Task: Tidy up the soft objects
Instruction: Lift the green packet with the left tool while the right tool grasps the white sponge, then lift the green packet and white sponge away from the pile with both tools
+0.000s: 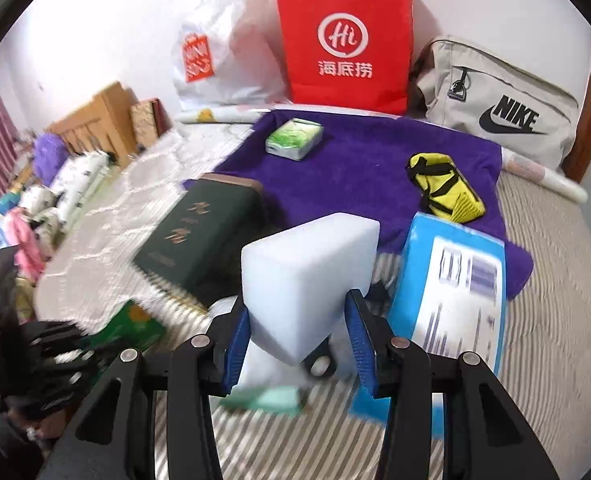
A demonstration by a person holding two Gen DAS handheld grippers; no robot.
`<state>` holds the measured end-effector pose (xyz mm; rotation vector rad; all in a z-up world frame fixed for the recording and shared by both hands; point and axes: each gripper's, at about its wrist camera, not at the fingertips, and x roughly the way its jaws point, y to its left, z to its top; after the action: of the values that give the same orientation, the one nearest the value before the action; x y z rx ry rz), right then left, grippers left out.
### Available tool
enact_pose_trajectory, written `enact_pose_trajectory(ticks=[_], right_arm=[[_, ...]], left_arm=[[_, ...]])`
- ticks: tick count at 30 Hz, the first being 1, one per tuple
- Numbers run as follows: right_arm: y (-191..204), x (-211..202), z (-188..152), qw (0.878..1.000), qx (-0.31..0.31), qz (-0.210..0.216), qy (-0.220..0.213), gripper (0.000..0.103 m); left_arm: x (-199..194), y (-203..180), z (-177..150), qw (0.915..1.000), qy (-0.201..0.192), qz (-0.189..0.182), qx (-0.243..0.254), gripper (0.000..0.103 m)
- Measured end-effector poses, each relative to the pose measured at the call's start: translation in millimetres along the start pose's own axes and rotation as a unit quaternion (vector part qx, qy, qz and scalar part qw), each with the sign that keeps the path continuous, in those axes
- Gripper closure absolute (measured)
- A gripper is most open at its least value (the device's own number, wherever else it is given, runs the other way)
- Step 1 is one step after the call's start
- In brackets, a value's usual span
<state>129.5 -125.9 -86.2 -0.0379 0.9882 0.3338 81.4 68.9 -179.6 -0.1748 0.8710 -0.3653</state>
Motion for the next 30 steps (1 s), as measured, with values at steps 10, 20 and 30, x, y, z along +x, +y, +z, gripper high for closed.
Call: enact_pose_trajectory(ticks=[10,20,30], right_arm=[[-6,-58,-61,0.998,0.014,0.061,-0.014,0.057],[-41,-76,-116,0.997,0.039,0.061,-0.007,0.057],[-55,-65,-135,0.997,0.054,0.054,0.004,0.057]], left_arm=[[-10,-12,5,0.9991,-0.022,0.025,-0.028,0.093],[-23,-36,10,0.998,-0.032,0.055,-0.002,0.096],[-11,-45,-4,0.9976,0.008,0.064,0.025,0.074]])
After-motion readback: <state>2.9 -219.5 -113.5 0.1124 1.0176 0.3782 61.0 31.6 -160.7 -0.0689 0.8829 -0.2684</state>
